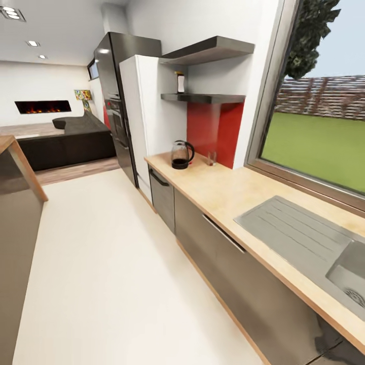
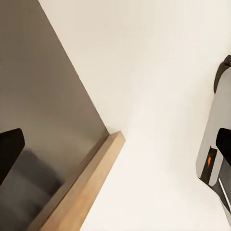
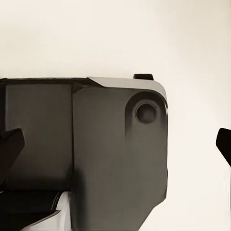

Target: Set up a coffee station on the kitchen countertop: keep the coffee maker on the countertop, move the bottle of coffee from the kitchen shelf to the counter next to the coffee maker, place a paper coffee filter on top of the coffee maker, put the saucer next to the coffee maker with the coffee cup on the saucer, and place the electric kettle next to the coffee maker.

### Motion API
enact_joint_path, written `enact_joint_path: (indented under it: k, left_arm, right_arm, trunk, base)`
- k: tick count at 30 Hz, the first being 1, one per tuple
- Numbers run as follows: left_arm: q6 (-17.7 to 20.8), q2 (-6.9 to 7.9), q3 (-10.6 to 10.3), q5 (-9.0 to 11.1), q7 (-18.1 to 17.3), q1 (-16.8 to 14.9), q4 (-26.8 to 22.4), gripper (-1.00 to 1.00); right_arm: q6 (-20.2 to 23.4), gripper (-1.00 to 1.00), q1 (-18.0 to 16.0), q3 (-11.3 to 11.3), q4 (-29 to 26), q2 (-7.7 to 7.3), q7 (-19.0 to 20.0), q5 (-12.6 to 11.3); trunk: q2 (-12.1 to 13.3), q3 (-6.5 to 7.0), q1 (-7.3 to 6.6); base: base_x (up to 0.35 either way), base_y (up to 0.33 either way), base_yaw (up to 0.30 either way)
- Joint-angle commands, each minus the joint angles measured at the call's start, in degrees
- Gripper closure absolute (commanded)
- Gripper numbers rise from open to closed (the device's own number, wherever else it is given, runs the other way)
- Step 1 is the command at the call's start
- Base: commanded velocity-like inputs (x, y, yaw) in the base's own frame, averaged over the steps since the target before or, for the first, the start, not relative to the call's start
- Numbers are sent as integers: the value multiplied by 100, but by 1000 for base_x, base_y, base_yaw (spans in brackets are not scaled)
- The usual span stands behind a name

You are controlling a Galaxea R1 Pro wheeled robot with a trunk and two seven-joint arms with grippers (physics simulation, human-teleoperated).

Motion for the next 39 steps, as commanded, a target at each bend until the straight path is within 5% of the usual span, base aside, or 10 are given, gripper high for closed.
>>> enact_joint_path:
  k: [1,8,39]
  left_arm:
    - [-21,-1,42,-49,7,-6,5,-100]
    - [-367,-1,76,-23,7,-7,13,-100]
    - [-388,-1,78,-22,7,-7,14,-100]
  right_arm:
    - [-16,-100,-3,3,2,1,-22,6]
    - [-16,-100,-3,3,2,1,-22,6]
    - [-16,-100,-3,3,2,4,-22,6]
  trunk:
    - [-11,-18,6]
    - [-11,-65,6]
    - [-11,-272,6]
  base:
    - [336,0,212]
    - [336,0,212]
    - [321,160,212]
